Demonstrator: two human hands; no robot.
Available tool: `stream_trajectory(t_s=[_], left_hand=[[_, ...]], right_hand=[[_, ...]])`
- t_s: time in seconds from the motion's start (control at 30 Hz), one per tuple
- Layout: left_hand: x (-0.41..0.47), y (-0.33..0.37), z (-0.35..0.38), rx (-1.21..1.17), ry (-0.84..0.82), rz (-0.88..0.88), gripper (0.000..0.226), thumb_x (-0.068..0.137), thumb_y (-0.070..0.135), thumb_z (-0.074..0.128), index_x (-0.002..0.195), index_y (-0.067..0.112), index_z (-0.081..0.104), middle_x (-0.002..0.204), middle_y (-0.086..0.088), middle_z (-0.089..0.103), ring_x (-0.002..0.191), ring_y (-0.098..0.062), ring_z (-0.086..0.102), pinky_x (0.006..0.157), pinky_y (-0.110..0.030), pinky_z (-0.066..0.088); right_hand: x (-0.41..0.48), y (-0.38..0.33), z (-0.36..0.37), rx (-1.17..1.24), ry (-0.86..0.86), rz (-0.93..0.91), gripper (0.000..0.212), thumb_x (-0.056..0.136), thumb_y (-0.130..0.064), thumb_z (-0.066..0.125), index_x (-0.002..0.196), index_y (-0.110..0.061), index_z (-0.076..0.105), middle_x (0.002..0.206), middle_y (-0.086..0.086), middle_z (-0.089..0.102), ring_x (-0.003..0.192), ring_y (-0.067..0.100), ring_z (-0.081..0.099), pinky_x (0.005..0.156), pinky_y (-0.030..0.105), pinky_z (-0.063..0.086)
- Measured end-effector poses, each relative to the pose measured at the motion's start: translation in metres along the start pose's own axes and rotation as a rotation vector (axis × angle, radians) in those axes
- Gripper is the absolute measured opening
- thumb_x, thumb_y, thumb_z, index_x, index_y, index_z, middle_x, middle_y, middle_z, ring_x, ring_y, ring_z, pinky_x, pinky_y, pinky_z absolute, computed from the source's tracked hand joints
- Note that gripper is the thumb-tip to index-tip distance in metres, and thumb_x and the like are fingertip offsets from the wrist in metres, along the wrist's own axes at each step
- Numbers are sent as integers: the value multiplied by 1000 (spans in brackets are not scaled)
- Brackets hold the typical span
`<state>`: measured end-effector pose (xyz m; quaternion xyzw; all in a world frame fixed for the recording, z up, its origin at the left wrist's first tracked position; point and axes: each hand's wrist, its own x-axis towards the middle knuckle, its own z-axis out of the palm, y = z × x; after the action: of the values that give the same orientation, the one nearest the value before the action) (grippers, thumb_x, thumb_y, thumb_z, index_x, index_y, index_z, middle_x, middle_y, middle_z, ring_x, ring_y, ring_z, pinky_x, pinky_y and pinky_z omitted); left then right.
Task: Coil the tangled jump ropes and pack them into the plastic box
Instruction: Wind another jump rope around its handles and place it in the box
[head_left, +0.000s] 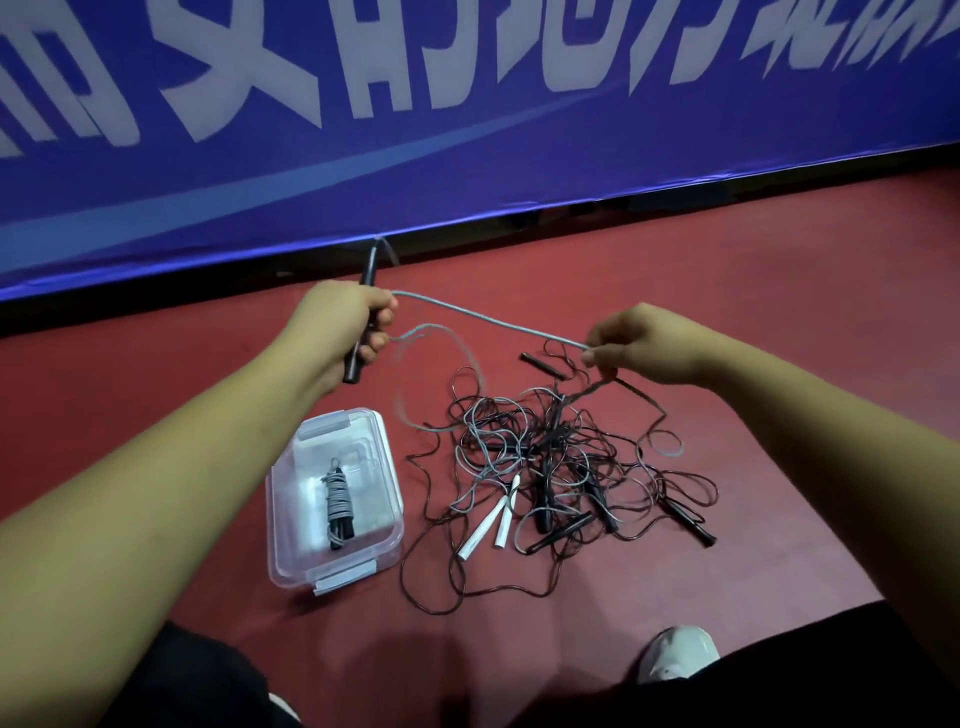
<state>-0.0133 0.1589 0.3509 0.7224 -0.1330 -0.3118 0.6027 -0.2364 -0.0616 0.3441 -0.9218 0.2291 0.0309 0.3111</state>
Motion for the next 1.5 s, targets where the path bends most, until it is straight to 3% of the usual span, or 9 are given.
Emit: stream_trajectory(t_s=[0.2, 0.3, 0.4, 0.5, 0.73, 0.93, 1.17, 1.37, 1.5], left_hand=[[1, -5, -1, 212, 104, 127, 10, 98, 6, 49, 104, 8, 57, 89, -4, 64, 37, -8, 59, 32, -12, 25], [-19, 1, 10, 208, -78, 288, 23, 97, 1, 51, 116, 7, 63, 87, -15, 63, 47, -10, 65, 32, -17, 27], [-44, 4, 31, 169, -390, 295, 25, 98, 3, 52, 121, 5, 63, 105, -11, 71, 52, -16, 66, 34, -17, 27], [-54, -3, 45, 325, -520, 285, 10, 99, 9, 54, 102, 8, 64, 72, -1, 71, 41, -12, 53, 34, -17, 28], [-36, 4, 35, 211, -269, 236, 15, 95, 9, 57, 81, 13, 63, 58, 4, 48, 36, -7, 35, 34, -15, 20], [-27, 0, 32, 177, -175, 171, 15, 95, 8, 56, 81, 9, 62, 56, 3, 48, 34, -6, 34, 33, -14, 19], [-11, -2, 19, 186, -96, 97, 16, 95, 9, 56, 80, 9, 61, 55, 3, 46, 31, -6, 32, 34, -13, 17], [13, 3, -9, -50, 27, -81, 22, 96, 8, 45, 75, 13, 49, 47, 7, 39, 28, -3, 25, 30, -12, 13], [19, -4, -23, 130, 2, -71, 22, 99, 10, 48, 79, 10, 53, 56, 3, 45, 30, -3, 29, 31, -12, 16]], right_hand=[[-8, -32, -15, 244, 140, -115, 10, 92, -17, 69, 84, -13, 73, 72, 8, 72, 65, 11, 65, 71, 27, 50], [-14, -51, -6, 200, 35, -158, 12, 91, -20, 70, 81, -19, 74, 72, 9, 72, 63, 21, 65, 67, 28, 49], [-13, -66, 4, 203, -8, -208, 15, 92, -18, 69, 77, -15, 72, 67, 9, 69, 57, 9, 60, 59, 19, 45], [-9, -73, 7, 286, 37, -221, 13, 91, -20, 71, 86, -9, 75, 73, 14, 72, 63, 18, 65, 63, 29, 50], [-4, -56, 10, 187, -24, -184, 13, 97, -30, 63, 86, -26, 70, 74, -2, 72, 67, 3, 62, 77, 32, 50], [-2, -44, 10, 67, 7, -133, 21, 98, -24, 61, 78, -27, 65, 71, -5, 70, 59, 4, 58, 64, 26, 48], [-6, -31, 6, 42, -18, -99, 14, 99, -20, 59, 87, -21, 66, 77, 4, 70, 68, 17, 64, 50, 27, 56], [-15, -22, 0, 44, -68, -3, 31, 101, -32, 55, 85, -9, 68, 77, 7, 71, 65, 10, 64, 50, 29, 56], [-21, -13, -12, 106, -25, -49, 33, 100, -31, 57, 75, -12, 67, 65, 4, 66, 59, 10, 60, 60, 32, 56]])
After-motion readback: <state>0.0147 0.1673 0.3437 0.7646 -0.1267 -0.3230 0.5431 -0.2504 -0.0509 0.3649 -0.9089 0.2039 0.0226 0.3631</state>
